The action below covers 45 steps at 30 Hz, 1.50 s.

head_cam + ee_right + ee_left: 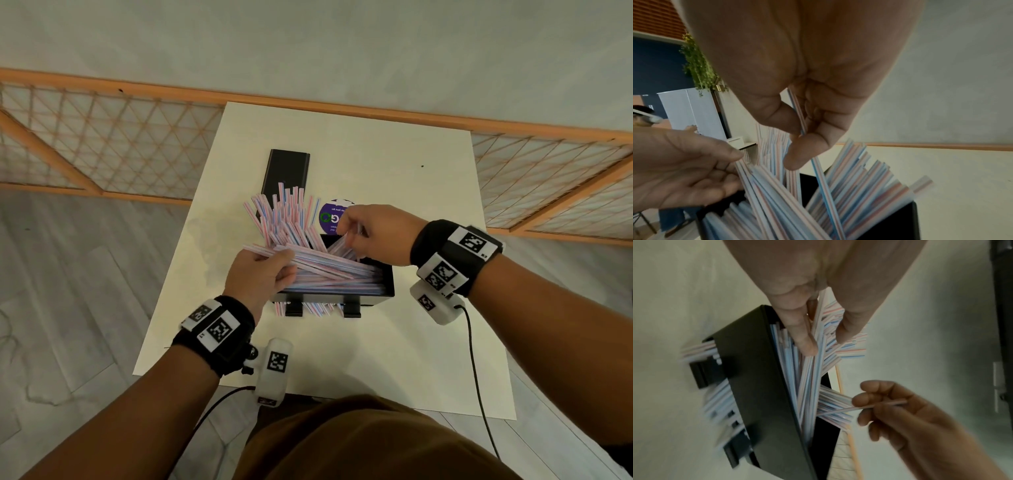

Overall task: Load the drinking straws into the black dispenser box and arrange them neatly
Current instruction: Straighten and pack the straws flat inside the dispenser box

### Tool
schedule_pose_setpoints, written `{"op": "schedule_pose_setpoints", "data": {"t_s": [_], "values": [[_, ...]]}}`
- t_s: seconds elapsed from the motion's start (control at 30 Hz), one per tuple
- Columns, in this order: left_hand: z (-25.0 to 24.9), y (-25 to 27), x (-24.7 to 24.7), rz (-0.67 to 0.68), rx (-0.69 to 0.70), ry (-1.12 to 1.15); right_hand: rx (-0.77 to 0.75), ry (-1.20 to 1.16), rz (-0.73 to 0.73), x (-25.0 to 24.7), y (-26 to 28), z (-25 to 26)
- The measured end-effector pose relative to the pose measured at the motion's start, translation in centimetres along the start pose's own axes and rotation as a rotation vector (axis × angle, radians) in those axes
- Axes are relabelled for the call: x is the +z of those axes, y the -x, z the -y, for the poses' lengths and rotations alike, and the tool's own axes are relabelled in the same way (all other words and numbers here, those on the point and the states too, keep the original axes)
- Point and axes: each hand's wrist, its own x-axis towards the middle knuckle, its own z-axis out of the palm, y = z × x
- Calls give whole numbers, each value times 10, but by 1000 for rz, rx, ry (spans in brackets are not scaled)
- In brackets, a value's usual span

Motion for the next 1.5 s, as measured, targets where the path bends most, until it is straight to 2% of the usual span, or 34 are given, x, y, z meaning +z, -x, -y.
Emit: {"op": "schedule_pose_setpoints", "data": {"t_s": [0.13, 0.2, 0.3, 0.4, 0.57, 0.7, 0.87, 1.0, 1.1, 1.37, 1.5], "values": [[-2, 6, -6, -116, 189, -523, -28, -115, -35, -14, 11, 7], [-2, 7, -14, -178, 196, -704, -62, -126, -65, -22, 15, 13], [-1, 3, -22, -214, 144, -675, -106, -142, -89, -33, 17, 23], [-2, 2, -23, -229, 155, -642, -147, -110, -66, -30, 14, 36], [1, -6, -23, -183, 250, -821, -118, -142, 78, 9, -4, 45], [2, -7, -25, -167, 361, -972, -91, 42, 82, 39, -18, 46], [1, -7, -32, -208, 347, -893, -83, 123, 60, 51, -22, 34], [-2, -6, -36, -218, 377, -918, -101, 333, 180, 59, -14, 27], [-1, -5, -32, -189, 389, -918, -108, 353, 233, 68, -12, 31], [1, 1, -18, -101, 426, -939, -139, 213, 209, 65, -11, 36], [3, 7, -19, -92, 505, -1013, -32, 203, 66, 54, -8, 21]]}}
